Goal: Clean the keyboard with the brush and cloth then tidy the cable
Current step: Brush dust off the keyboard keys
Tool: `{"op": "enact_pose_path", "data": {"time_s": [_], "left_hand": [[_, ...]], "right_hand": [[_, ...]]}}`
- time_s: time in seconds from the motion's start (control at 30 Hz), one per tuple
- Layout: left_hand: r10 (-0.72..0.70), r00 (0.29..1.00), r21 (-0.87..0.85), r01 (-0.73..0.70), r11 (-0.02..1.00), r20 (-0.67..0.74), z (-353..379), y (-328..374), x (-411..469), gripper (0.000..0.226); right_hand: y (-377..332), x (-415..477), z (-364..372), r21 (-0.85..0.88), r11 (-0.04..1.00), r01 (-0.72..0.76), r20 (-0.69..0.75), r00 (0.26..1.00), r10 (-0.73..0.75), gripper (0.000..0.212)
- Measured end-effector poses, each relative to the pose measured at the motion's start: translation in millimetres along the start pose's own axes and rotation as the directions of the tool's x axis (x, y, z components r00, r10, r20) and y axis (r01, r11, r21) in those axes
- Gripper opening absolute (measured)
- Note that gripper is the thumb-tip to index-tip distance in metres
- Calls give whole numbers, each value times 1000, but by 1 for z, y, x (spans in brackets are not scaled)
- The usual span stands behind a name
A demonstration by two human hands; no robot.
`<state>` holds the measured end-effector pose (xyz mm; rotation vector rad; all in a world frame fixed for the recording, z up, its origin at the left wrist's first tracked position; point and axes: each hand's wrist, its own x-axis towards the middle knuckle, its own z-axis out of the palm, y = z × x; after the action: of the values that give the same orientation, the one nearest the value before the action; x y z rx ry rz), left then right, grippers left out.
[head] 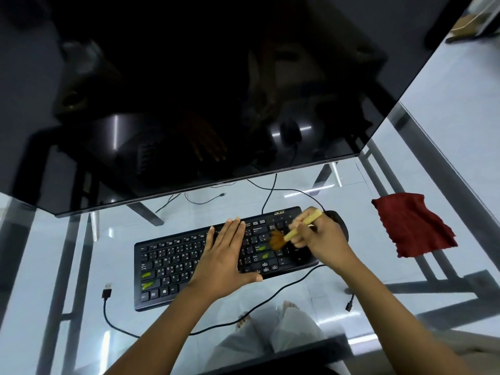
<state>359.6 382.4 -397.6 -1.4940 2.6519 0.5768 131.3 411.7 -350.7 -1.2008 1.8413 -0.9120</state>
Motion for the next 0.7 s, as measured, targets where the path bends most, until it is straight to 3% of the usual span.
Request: {"op": "enact_pose_path", "data": {"time_s": [0.1, 0.13, 0.2, 0.27, 0.37, 0.43, 0.5, 0.63, 0.7], "left_hand": [[-2, 1000, -23, 2, 1000, 3, -1, -1, 0, 121], [-4, 1000, -25, 4, 1000, 0, 0, -2, 1, 121], [0, 1000, -16, 0, 1000, 4, 0, -2, 2, 122], [-4, 1000, -11, 4, 1000, 2, 0, -2, 2, 123], [0, 1000, -20, 0, 1000, -8, 1, -2, 2, 123], [9, 1000, -35, -10, 999, -24, 1, -2, 1, 122], [13, 999, -41, -14, 999, -31, 2, -2, -2, 121], [-18, 998, -52, 15, 999, -59, 3, -5, -6, 122], [-54, 997, -50, 50, 997, -61, 2, -10, -11, 123]], "right_hand": [[3, -7, -7, -75, 995, 60, -252, 965, -77, 8], [4, -8, -10, -63, 995, 79, -245, 965, -92, 7], [5, -12, -10, -32, 997, 63, -63, 996, -65, 8], [10, -14, -10, -149, 988, 48, 34, 998, -43, 9], [13, -17, -15, -166, 984, 65, -234, 967, -103, 11], [14, -23, -13, -29, 999, 40, -177, 983, -44, 10], [17, -30, -5, -68, 998, 9, -73, 997, -14, 10], [11, -27, -1, -65, 988, 138, -352, 924, -152, 9], [-2, -19, 8, 89, 988, 127, -262, 960, -100, 5]]}}
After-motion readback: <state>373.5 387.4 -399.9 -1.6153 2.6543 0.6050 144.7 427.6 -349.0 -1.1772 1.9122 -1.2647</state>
